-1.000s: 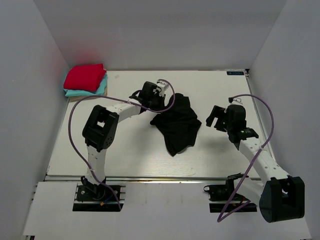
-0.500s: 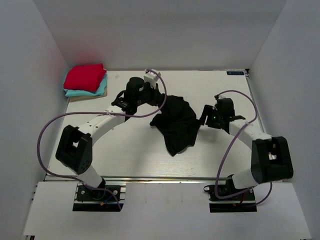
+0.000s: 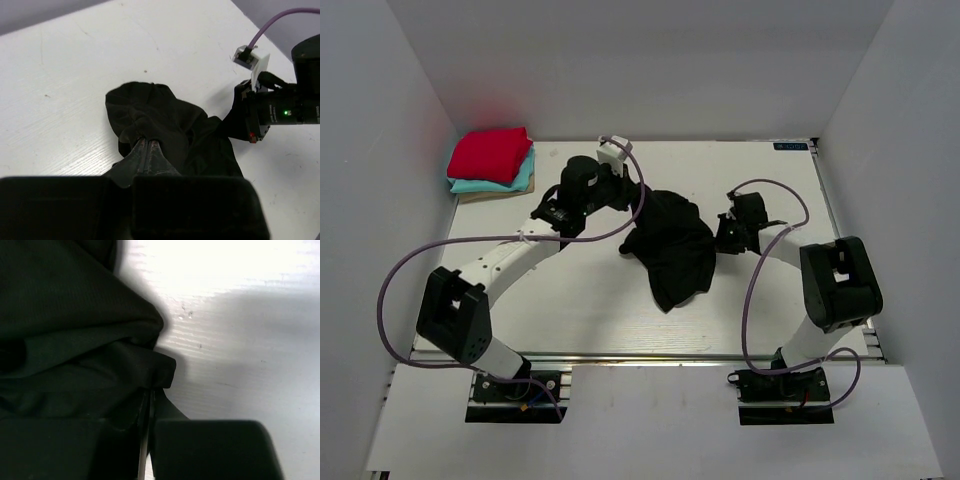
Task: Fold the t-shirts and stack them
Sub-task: Flatten out the tshirt
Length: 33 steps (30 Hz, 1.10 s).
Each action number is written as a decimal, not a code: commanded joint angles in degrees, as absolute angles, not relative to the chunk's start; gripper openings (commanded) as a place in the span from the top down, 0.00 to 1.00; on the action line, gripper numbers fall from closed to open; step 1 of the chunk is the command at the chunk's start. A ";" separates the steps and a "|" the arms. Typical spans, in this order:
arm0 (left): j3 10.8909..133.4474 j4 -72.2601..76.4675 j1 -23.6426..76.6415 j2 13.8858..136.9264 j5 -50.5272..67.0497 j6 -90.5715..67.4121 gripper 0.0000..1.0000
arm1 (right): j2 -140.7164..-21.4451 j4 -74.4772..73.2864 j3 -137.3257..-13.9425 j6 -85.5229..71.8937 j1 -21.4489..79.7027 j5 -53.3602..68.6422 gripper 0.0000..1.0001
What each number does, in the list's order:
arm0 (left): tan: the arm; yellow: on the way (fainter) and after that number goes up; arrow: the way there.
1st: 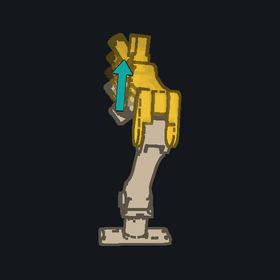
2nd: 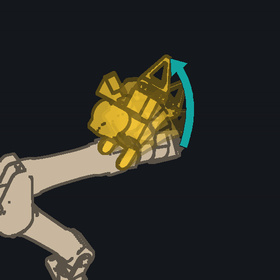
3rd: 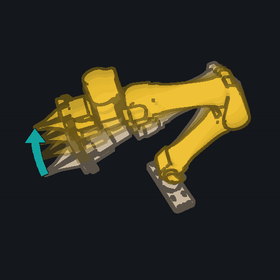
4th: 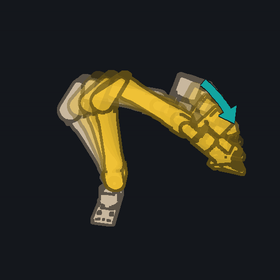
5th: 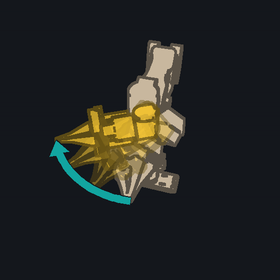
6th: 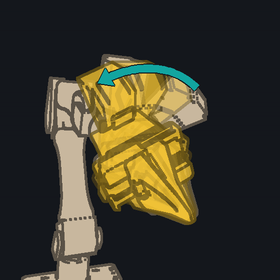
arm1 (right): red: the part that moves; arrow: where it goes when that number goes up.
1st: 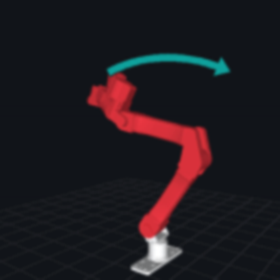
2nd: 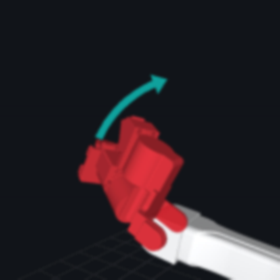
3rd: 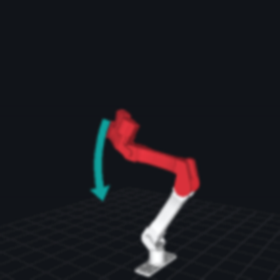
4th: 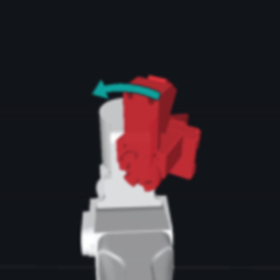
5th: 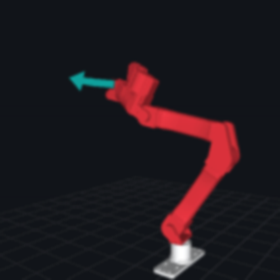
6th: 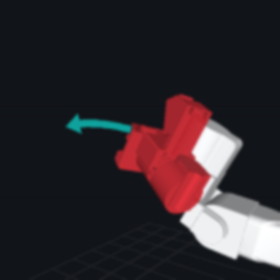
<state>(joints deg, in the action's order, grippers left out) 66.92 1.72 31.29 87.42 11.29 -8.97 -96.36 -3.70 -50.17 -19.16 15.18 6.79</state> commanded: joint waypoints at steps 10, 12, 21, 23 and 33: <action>77.33 -4.92 30.50 74.36 -22.20 -5.10 1.00 | -70.08 -3.96 -61.60 -15.48 15.47 -13.96 1.00; 78.83 -5.45 29.98 71.65 -32.10 -4.49 1.00 | -66.11 -4.30 -64.40 -13.28 15.47 -21.85 1.00; 79.37 -2.04 29.97 62.85 -51.05 5.25 1.00 | -56.08 -4.66 -72.68 -0.98 15.38 -33.40 1.00; 79.37 -1.41 29.97 61.10 -53.25 6.59 1.00 | -54.15 -5.01 -74.34 -0.18 15.38 -33.92 1.00; 82.18 -4.39 29.97 53.35 -45.79 6.06 1.00 | -48.25 -11.06 -85.77 2.81 15.38 -16.89 1.00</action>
<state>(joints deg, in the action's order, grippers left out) 78.81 -4.16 31.09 57.49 -42.19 4.27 -50.61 -10.87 -80.42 0.01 16.58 -17.37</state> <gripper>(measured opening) 0.024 0.008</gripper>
